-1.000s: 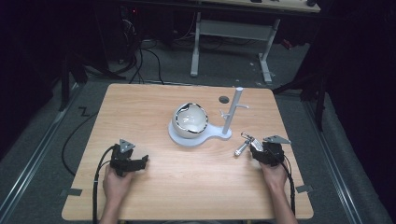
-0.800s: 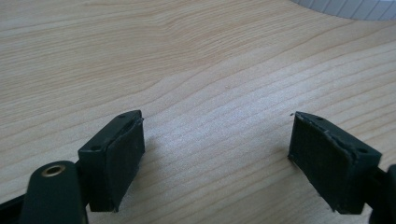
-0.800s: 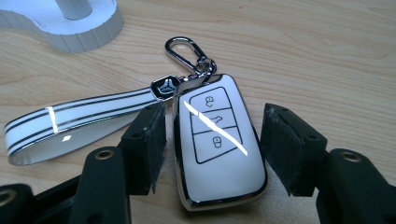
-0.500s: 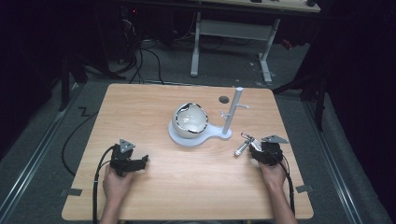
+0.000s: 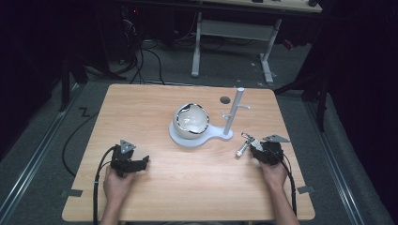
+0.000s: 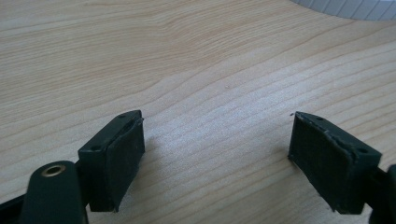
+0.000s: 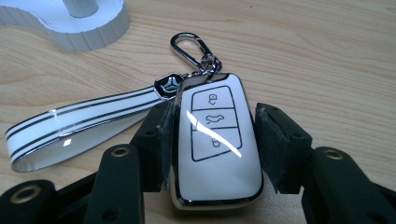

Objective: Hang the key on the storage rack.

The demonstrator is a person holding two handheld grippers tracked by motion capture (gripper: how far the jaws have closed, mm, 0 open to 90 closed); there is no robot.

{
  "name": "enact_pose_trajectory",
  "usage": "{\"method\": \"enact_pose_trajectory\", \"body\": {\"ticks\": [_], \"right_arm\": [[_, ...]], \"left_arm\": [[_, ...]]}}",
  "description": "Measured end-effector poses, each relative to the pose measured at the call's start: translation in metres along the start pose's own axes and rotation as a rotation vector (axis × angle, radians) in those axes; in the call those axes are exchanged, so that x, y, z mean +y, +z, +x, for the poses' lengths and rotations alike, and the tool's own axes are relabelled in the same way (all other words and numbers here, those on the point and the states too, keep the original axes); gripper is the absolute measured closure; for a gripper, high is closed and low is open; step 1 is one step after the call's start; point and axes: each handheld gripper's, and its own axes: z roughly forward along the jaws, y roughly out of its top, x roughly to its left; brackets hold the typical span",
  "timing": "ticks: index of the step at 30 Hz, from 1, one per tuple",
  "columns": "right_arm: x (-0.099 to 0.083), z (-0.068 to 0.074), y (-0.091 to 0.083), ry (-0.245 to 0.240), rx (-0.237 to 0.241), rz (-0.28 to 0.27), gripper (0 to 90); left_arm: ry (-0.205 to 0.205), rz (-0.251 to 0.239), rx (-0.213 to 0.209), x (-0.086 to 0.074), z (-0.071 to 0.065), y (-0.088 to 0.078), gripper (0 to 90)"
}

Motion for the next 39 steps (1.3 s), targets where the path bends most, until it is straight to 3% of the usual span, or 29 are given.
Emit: {"method": "enact_pose_trajectory", "body": {"ticks": [7,11,14,39], "right_arm": [[-0.001,0.006,-0.003,-0.037,-0.018,-0.017,50.6],[0.002,0.005,-0.009,-0.029,-0.002,-0.045,50.8],[0.005,0.006,-0.015,-0.052,0.003,-0.065,50.8],[0.028,0.011,-0.072,-0.098,0.093,-0.208,51.0]], "left_arm": [[0.0,0.0,0.0,0.0,0.0,0.0,18.7],[0.0,0.0,0.0,0.0,0.0,0.0,18.7],[0.0,0.0,0.0,0.0,0.0,0.0,18.7],[0.0,0.0,0.0,0.0,0.0,0.0,18.7]]}}
